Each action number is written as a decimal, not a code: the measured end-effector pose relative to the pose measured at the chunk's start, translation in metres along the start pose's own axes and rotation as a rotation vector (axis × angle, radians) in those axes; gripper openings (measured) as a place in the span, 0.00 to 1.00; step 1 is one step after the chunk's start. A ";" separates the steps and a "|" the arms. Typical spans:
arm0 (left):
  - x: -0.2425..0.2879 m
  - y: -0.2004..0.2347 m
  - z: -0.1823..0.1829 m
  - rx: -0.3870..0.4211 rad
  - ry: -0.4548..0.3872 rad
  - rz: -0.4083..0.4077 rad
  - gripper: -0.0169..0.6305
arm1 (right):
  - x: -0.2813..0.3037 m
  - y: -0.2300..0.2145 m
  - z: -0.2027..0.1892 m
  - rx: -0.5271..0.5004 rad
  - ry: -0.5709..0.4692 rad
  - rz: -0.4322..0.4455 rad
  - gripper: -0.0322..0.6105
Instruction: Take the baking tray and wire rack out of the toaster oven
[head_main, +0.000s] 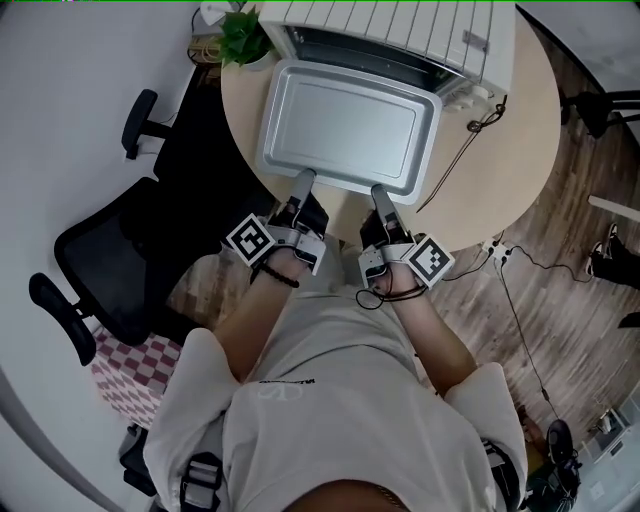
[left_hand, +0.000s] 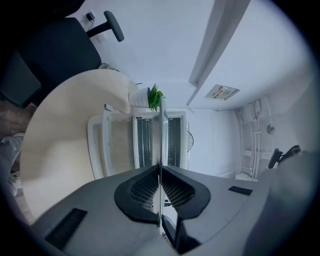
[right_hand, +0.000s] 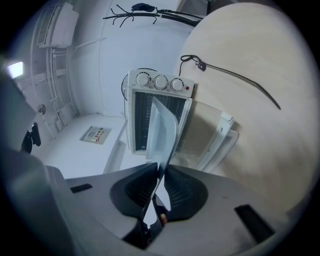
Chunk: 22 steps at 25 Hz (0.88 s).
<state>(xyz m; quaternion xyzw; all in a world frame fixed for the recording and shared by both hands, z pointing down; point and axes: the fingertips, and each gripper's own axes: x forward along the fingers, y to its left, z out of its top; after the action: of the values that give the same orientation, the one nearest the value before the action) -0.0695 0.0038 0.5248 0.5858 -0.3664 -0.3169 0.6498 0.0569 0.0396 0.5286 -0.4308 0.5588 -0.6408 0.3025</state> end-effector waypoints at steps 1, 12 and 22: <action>-0.006 -0.007 -0.003 0.002 0.005 0.000 0.06 | -0.007 0.006 -0.003 0.005 0.009 0.002 0.11; -0.030 -0.086 -0.023 -0.002 0.041 -0.049 0.06 | -0.048 0.084 -0.010 -0.059 0.109 0.040 0.11; -0.003 -0.134 -0.017 0.037 0.069 -0.104 0.07 | -0.035 0.133 0.016 -0.155 0.082 0.084 0.11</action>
<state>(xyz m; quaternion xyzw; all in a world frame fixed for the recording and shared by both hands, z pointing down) -0.0544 -0.0001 0.3909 0.6263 -0.3188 -0.3232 0.6337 0.0742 0.0369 0.3913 -0.4026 0.6361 -0.5995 0.2717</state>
